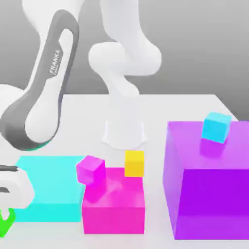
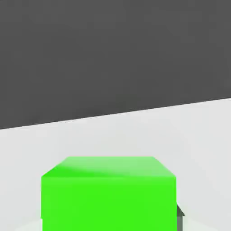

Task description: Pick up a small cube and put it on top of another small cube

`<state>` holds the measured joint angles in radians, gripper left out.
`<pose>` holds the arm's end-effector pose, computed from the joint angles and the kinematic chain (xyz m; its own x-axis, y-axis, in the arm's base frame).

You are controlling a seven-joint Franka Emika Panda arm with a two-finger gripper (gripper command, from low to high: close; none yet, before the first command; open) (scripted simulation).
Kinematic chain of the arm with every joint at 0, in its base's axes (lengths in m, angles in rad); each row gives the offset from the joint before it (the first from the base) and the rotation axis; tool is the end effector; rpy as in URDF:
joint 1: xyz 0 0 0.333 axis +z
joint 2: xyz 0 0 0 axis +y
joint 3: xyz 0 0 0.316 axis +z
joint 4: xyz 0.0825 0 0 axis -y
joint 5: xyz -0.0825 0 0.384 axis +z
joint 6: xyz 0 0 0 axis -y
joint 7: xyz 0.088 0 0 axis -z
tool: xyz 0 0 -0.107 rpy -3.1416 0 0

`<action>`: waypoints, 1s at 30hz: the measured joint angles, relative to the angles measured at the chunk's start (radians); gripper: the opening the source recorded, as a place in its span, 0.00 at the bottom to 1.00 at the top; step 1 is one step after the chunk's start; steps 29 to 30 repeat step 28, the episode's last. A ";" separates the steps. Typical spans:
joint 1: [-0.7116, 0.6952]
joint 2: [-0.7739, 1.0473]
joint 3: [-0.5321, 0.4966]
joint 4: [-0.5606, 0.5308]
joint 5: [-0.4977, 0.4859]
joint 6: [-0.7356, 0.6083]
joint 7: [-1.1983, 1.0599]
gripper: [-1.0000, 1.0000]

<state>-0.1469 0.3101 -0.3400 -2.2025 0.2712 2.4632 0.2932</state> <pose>0.4872 -0.2591 0.2452 0.5573 -0.8291 -0.0451 -0.8301 -0.5552 -0.0515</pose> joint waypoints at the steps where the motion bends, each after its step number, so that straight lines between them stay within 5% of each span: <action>1: 0.013 -0.035 -0.002 -0.026 -0.008 -0.008 0.035 0.00; 11: 0.096 -0.407 0.036 -0.291 -0.172 -0.082 0.449 0.00; 20: 0.038 -0.734 0.189 -0.527 -0.328 -0.156 0.831 0.00; 25: 0.029 -0.640 0.202 -0.601 -0.338 0.013 0.863 0.00; 26: 0.029 -0.616 0.201 -0.611 -0.337 0.046 0.863 1.00; 30: 0.029 -0.616 0.201 -0.611 -0.337 0.046 0.863 1.00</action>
